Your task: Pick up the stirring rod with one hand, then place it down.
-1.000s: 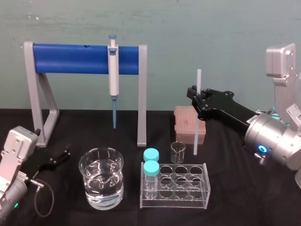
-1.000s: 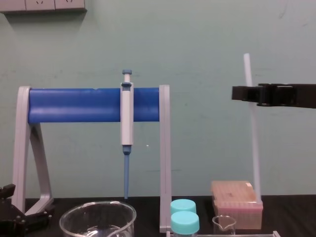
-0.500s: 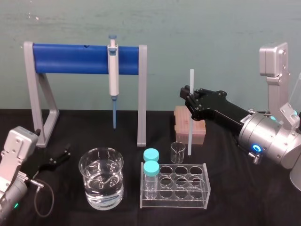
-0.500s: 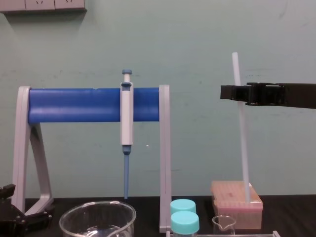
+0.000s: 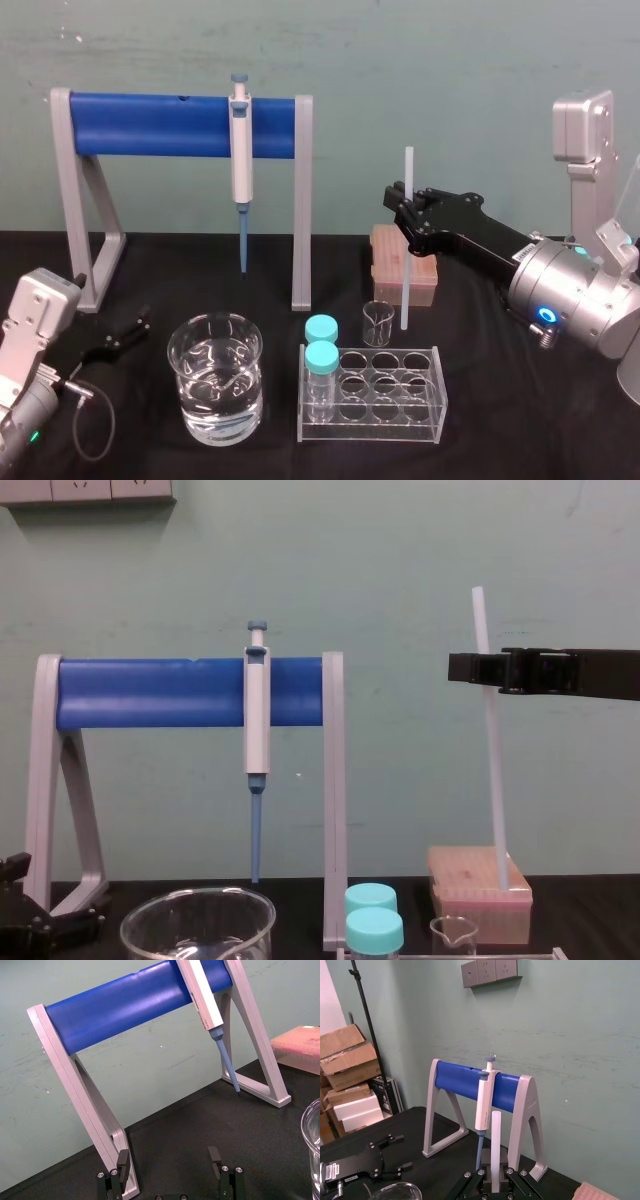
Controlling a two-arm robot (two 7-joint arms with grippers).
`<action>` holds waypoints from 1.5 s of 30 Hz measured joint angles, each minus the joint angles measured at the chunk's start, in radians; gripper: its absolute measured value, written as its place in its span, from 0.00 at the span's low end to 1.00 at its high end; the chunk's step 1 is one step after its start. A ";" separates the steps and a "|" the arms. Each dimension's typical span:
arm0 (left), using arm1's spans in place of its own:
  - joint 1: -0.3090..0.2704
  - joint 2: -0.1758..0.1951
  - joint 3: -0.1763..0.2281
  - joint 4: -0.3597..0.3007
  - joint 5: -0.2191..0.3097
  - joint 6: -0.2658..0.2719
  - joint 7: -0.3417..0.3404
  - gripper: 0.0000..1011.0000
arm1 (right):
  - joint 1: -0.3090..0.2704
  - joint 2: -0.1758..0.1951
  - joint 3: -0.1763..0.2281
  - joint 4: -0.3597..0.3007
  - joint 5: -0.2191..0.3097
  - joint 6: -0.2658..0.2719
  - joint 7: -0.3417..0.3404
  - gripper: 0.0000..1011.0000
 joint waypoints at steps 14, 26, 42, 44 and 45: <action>0.000 0.000 0.000 0.000 0.000 0.000 0.000 0.99 | -0.001 0.000 0.001 -0.001 -0.001 0.001 0.000 0.08; 0.000 0.000 0.000 0.000 0.000 0.000 0.000 0.99 | -0.001 0.000 0.001 -0.001 -0.001 0.001 -0.001 0.08; 0.000 0.000 0.000 0.000 0.000 0.000 0.000 0.99 | -0.001 0.000 0.001 -0.001 -0.001 0.001 -0.001 0.08; 0.000 0.000 0.000 0.000 0.000 0.000 0.000 0.99 | -0.001 0.000 0.001 -0.001 -0.001 0.001 -0.001 0.08; 0.000 0.000 0.000 0.000 0.000 0.000 0.000 0.99 | -0.001 0.000 0.001 -0.001 -0.001 0.001 -0.001 0.08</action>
